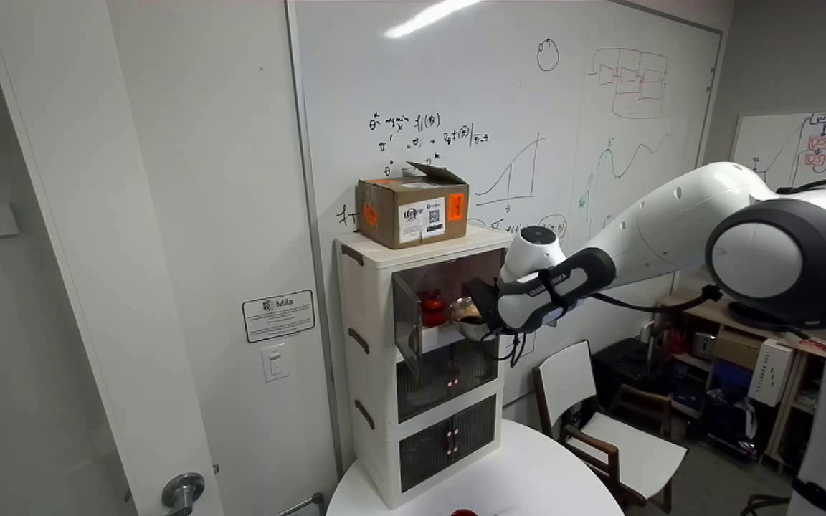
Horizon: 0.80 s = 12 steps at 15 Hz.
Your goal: Move the silver bowl to the table
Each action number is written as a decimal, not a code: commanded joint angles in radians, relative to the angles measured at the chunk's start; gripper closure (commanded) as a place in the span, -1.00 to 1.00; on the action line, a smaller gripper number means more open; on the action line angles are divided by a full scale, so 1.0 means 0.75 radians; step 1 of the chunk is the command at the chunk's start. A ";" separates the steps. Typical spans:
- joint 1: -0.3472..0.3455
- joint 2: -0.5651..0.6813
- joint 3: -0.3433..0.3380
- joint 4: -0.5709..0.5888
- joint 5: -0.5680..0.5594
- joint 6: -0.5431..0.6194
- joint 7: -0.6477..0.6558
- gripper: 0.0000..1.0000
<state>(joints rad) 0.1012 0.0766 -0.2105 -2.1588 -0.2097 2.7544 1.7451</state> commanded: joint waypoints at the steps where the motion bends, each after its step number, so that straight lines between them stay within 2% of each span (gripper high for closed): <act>1: 0.042 -0.057 -0.044 -0.109 -0.213 0.001 0.358 0.97; 5: 0.055 0.030 -0.052 -0.135 -0.463 -0.039 0.743 0.97; 8: 0.079 0.109 -0.067 -0.120 -0.669 -0.128 1.026 0.97; 9: 0.112 0.151 -0.118 -0.082 -0.795 -0.190 1.124 0.97; 10: 0.112 0.185 -0.105 -0.081 -0.890 -0.239 1.226 0.97; 11: 0.058 0.218 -0.048 -0.066 -0.965 -0.306 1.286 0.97; 12: 0.047 0.248 -0.032 -0.061 -0.995 -0.345 1.318 0.97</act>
<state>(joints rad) 0.1554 0.1950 -0.2609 -2.2555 -0.8428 2.5872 2.6112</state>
